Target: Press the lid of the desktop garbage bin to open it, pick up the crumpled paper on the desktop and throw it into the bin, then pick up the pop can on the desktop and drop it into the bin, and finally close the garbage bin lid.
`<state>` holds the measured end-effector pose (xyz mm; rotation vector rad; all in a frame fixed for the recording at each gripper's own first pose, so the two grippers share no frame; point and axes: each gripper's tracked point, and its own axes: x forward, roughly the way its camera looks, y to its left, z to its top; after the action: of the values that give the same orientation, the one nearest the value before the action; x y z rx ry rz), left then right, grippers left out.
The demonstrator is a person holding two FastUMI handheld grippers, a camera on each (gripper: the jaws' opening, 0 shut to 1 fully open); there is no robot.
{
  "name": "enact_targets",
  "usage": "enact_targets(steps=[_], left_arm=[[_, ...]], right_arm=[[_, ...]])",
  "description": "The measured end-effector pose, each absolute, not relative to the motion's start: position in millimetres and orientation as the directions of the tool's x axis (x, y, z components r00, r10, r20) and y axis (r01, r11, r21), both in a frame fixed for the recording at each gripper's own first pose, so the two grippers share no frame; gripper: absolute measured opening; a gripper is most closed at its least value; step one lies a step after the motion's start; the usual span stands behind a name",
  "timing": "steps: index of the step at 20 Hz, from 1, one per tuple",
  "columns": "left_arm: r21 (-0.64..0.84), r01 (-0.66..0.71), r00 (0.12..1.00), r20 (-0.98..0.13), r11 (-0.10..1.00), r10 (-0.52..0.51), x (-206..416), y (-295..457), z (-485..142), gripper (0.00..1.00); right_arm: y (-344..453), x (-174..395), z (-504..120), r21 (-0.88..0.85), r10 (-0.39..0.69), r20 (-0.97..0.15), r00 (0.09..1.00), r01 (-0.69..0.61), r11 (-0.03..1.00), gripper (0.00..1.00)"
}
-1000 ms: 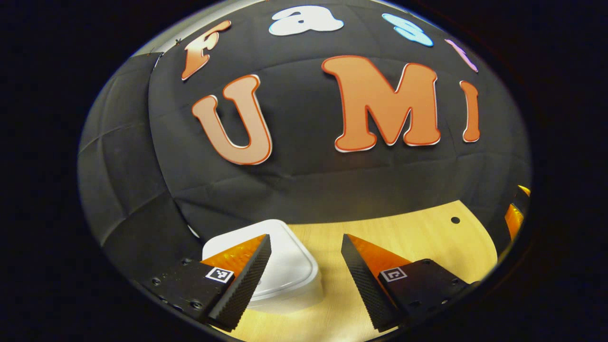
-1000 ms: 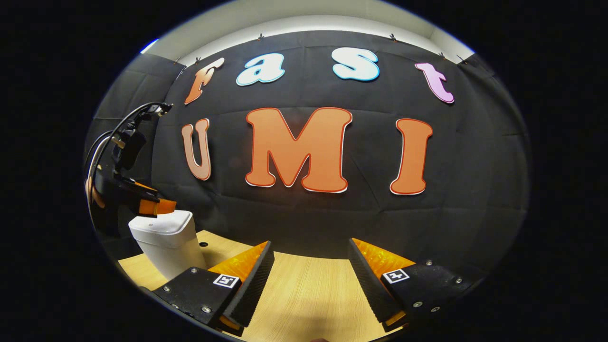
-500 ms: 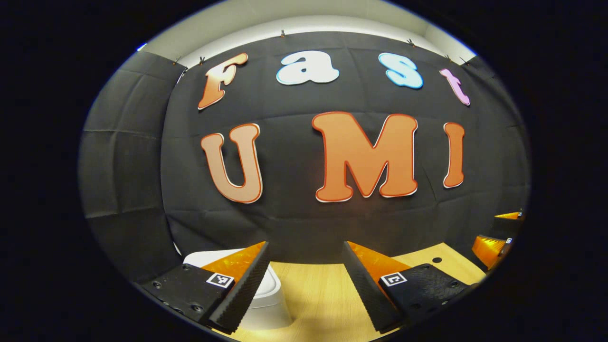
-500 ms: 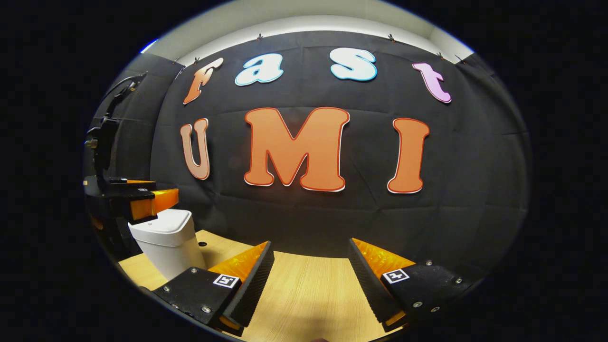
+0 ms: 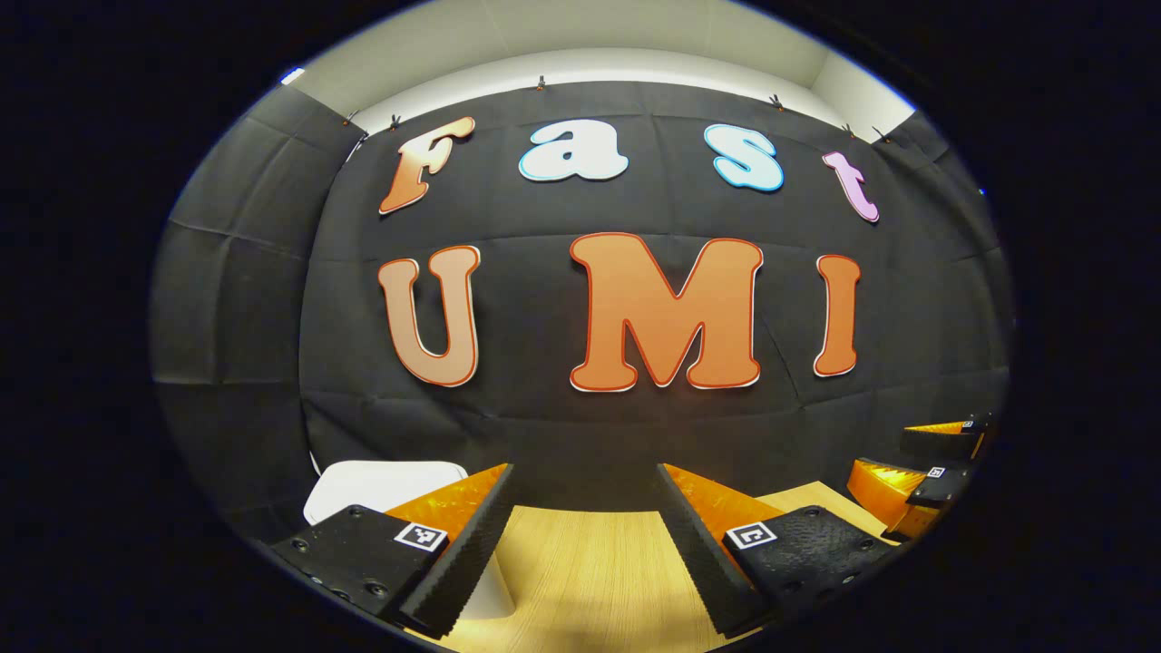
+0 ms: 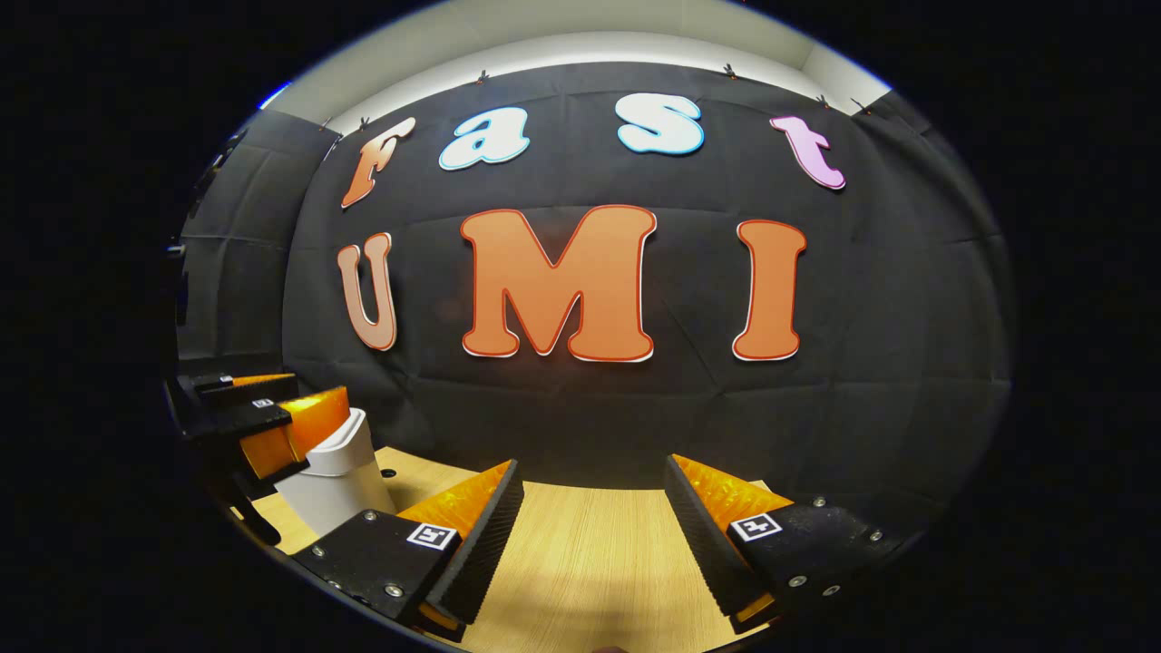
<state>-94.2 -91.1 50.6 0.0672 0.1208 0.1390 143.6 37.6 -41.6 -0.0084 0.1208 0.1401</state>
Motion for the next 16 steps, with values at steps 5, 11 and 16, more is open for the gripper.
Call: enact_targets(steps=[5, 11, 16], left_arm=[[0.079, -0.13, 0.984, -0.116, 0.988, 0.138, -100.1, -97.8, 44.1, 0.95], [0.08, -0.111, 0.984, -0.133, 0.991, 0.121, -107.4, -105.7, 31.2, 0.95], [0.088, -0.105, 0.983, -0.142, 0.991, 0.117, -109.2, -108.0, 27.6, 0.95]], right_arm=[[36.0, 138.2, -49.7, 0.003, 0.123, -0.122, 0.985, -0.123, 0.992, 0.93], [38.8, 133.6, -55.7, -0.003, 0.122, -0.124, 0.985, -0.124, 0.992, 0.93], [35.3, 132.4, -55.0, 0.0, 0.099, -0.115, 0.988, -0.1, 0.995, 0.94]])
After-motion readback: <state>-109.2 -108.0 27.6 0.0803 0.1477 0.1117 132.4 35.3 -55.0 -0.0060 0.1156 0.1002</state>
